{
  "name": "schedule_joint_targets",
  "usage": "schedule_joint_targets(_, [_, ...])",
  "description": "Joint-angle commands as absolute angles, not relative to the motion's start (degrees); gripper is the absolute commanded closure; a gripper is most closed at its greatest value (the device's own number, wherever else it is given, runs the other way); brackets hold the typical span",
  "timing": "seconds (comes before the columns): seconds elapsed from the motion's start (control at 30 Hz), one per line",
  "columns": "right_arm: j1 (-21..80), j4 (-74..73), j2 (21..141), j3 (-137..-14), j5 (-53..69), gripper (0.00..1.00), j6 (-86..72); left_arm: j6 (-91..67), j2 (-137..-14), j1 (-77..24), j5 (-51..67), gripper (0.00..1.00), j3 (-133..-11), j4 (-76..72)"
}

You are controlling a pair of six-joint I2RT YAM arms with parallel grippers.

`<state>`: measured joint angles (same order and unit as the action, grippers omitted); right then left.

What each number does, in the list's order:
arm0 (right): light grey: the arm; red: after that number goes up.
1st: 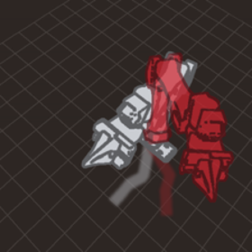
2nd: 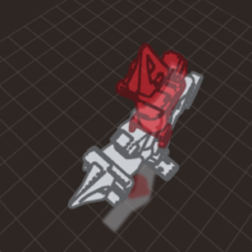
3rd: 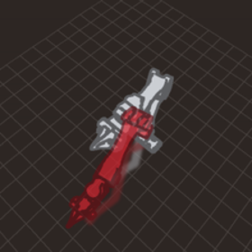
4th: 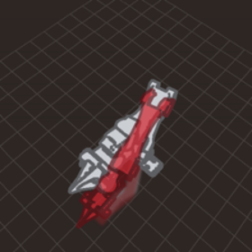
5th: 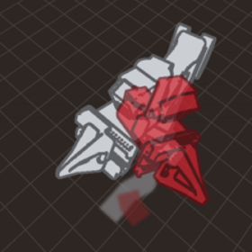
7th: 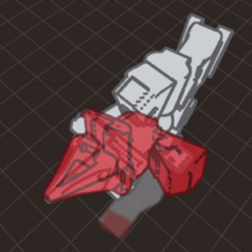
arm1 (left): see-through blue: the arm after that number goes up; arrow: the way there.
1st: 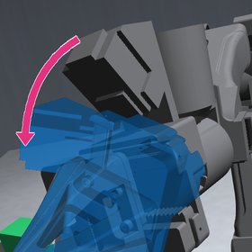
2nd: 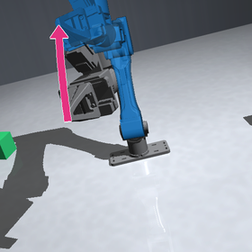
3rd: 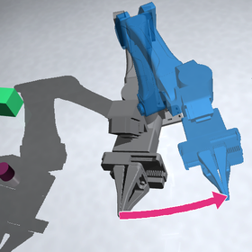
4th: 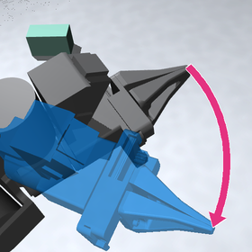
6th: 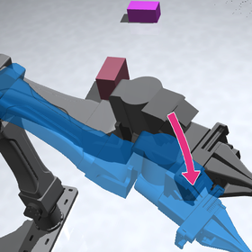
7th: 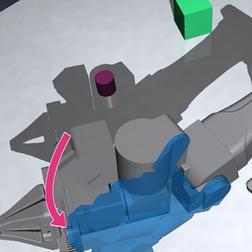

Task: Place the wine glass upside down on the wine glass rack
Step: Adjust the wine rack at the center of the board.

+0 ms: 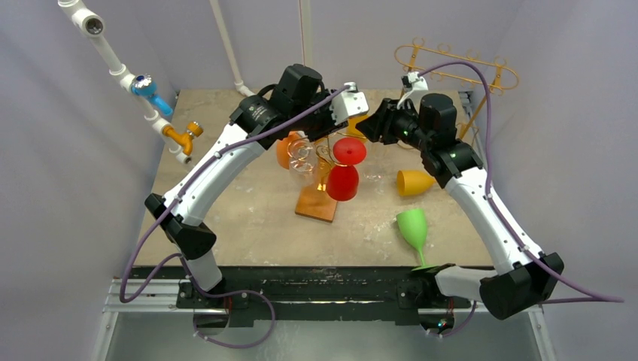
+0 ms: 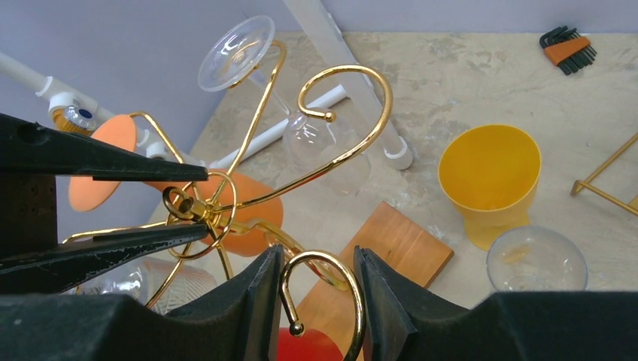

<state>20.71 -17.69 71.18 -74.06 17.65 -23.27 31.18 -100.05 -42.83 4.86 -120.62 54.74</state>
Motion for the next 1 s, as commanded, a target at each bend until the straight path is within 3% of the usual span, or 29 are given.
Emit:
schedule_joint_targets(0.0, [22.4, -21.6, 68.1, -72.5, 23.2, 0.79, -24.3, 31.8, -99.9, -40.5, -10.6, 0.66, -122.6, 51.4])
schedule_joint_targets(0.97, [31.8, -19.0, 66.2, -68.9, 21.4, 0.76, -30.1, 34.6, -100.3, -39.7, -11.8, 0.66, -122.5, 50.4])
